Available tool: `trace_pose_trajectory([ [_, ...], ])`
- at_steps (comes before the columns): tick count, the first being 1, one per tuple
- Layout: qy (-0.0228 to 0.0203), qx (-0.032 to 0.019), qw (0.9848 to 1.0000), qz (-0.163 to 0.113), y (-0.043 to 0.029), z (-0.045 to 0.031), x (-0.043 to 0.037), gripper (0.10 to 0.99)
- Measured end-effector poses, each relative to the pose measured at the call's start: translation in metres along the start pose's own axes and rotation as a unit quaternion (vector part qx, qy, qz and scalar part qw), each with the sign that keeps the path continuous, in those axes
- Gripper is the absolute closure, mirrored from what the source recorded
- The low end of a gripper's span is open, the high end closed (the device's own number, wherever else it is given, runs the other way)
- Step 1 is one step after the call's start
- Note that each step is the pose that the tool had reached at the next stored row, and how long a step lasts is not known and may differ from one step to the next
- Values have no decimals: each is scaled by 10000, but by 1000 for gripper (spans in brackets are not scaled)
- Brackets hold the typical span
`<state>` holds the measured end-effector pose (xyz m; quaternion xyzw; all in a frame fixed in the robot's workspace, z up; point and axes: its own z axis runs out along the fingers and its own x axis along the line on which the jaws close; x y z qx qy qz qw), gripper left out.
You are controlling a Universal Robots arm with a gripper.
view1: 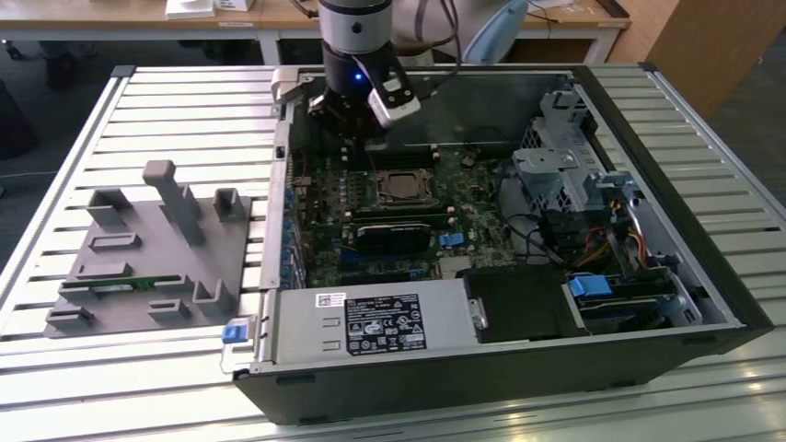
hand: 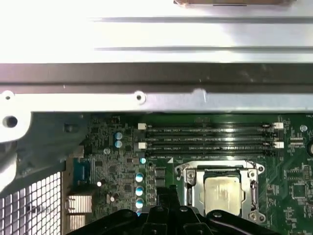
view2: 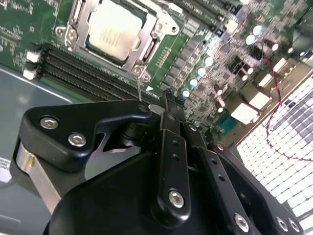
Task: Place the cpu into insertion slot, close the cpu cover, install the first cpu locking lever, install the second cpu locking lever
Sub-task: 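Install the first cpu locking lever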
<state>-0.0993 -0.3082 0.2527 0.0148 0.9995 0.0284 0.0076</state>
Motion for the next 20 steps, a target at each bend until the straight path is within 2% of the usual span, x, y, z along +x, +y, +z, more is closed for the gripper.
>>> trace_pose_trajectory([
  [11, 0, 0, 10000, -1, 128, 9, -5, 980],
  [17, 0, 0, 10000, -1, 148, 14, -104, 980],
  [20, 2, 0, 10000, -1, 151, 19, -185, 980],
])
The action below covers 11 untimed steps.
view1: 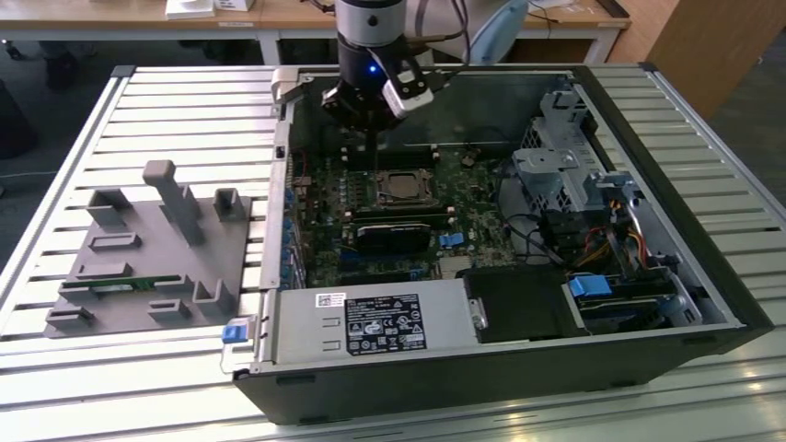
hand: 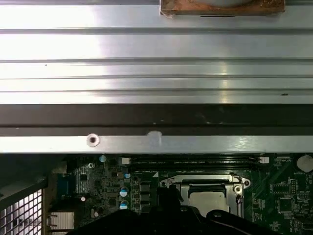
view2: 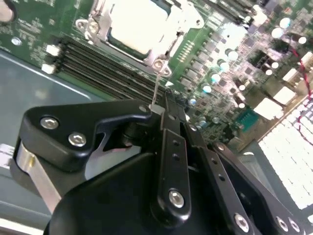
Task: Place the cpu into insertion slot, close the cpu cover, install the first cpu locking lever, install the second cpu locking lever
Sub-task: 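Install the first cpu locking lever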
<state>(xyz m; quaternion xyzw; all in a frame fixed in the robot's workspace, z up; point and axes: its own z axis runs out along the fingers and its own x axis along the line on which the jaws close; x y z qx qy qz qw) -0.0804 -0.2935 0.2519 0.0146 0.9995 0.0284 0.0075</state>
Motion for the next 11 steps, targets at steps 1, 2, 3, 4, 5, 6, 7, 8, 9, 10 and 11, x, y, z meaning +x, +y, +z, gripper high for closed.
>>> trace_pose_trajectory([
  [1, 1, 0, 10000, 0, 1, 2, -22, 980],
  [2, 1, 0, 10000, 0, 1, 5, -40, 980],
  [3, 1, -1, 10000, 0, 2, 8, -59, 980],
  [4, 3, 0, 10000, 0, 2, 13, -79, 980],
  [5, 9, 0, 10000, 1, 3, 17, -107, 980],
  [6, 15, 0, 10000, 1, 3, 23, -139, 980],
  [7, 17, 0, 10000, 1, 3, 28, -159, 980],
  [8, 17, -1, 10000, 1, 4, 34, -171, 980],
  [9, 17, -5, 10000, 1, 3, 36, -173, 980],
  [10, 20, -28, 10000, 1, 2, 36, -173, 980],
  [11, 22, -113, 9999, 2, 0, 38, -174, 980],
])
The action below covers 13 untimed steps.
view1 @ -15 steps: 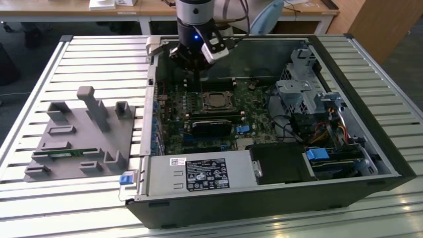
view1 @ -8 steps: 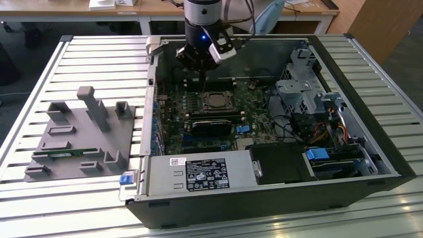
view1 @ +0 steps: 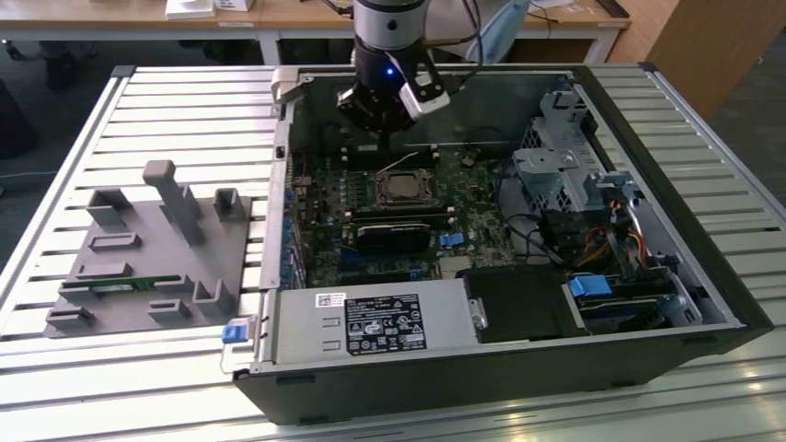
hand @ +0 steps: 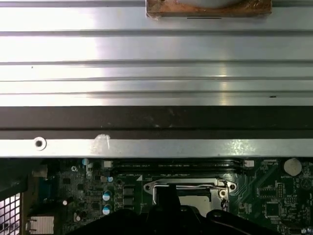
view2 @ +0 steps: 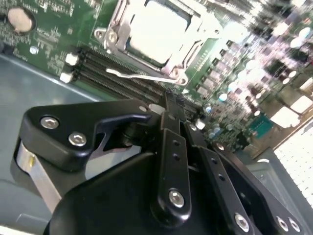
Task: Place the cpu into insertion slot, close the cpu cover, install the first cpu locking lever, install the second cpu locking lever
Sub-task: 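Install the first cpu locking lever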
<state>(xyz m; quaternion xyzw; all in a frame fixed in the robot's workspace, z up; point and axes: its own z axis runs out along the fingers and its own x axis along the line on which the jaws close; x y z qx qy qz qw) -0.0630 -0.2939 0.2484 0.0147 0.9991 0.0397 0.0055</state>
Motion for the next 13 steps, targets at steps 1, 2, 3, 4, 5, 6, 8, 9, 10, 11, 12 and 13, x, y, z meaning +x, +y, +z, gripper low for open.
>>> trace_pose_trajectory([
  [1, 1, -86, 10000, 1, -2, 2, 0, 980],
  [2, 3, -134, 9999, 1, -4, 6, -1, 980],
  [3, 2, -137, 9999, 1, -3, 13, -4, 980],
  [4, 3, -136, 9999, 1, -4, 17, -9, 980],
  [5, 4, -135, 9999, 1, -4, 23, -22, 980],
  [6, 4, -135, 9999, 2, -4, 31, -43, 980],
  [8, 3, -136, 9999, 2, -5, 48, -77, 980],
  [9, 3, -136, 9999, 2, -5, 57, -88, 980],
  [10, 3, -136, 9999, 2, -6, 66, -97, 980],
  [11, 3, -136, 9999, 2, -6, 79, -104, 980],
  [12, 3, -136, 9999, 2, -7, 95, -111, 980],
  [13, 3, -134, 9999, 2, -8, 112, -117, 980],
])
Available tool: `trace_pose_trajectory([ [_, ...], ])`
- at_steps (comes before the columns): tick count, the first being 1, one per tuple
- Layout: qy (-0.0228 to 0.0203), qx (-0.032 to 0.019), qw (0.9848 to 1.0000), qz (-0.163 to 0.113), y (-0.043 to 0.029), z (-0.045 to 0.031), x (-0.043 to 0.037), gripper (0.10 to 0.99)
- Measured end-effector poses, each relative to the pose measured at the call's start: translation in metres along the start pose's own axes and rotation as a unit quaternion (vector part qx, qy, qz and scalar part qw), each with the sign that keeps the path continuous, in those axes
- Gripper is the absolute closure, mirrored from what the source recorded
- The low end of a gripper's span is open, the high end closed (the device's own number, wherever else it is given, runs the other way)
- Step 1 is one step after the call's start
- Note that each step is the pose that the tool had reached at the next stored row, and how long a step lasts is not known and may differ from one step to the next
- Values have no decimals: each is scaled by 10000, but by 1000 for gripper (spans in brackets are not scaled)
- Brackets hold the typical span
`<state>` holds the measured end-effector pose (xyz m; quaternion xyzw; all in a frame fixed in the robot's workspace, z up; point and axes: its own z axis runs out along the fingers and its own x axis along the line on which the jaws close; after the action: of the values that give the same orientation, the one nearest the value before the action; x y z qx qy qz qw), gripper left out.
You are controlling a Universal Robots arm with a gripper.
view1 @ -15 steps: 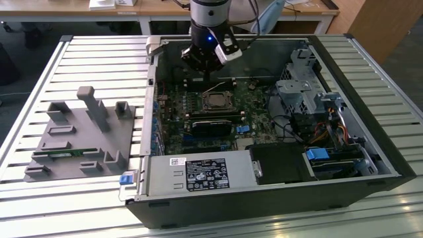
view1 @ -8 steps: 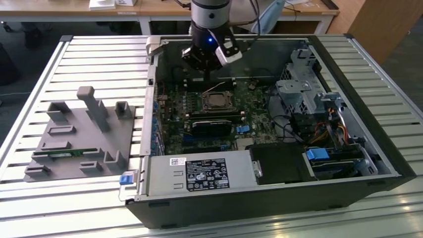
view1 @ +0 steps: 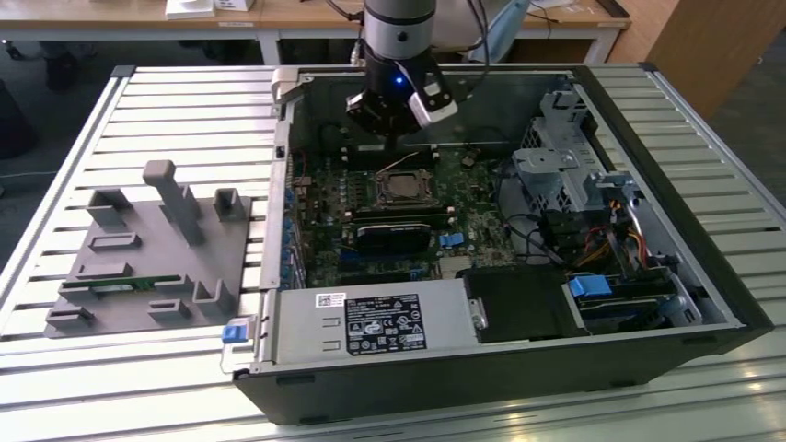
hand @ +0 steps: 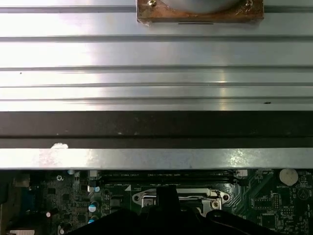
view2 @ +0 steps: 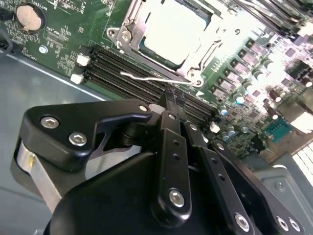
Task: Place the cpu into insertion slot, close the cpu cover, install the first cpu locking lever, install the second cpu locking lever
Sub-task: 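Install the first cpu locking lever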
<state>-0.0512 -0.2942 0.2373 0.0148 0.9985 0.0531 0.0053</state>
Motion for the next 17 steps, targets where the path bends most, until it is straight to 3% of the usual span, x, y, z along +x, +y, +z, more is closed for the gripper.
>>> trace_pose_trajectory([
  [4, -1, 30, 10000, 0, 4, 52, -34, 980],
  [17, 4, 31, 10000, -47, 11, 113, -143, 980],
])
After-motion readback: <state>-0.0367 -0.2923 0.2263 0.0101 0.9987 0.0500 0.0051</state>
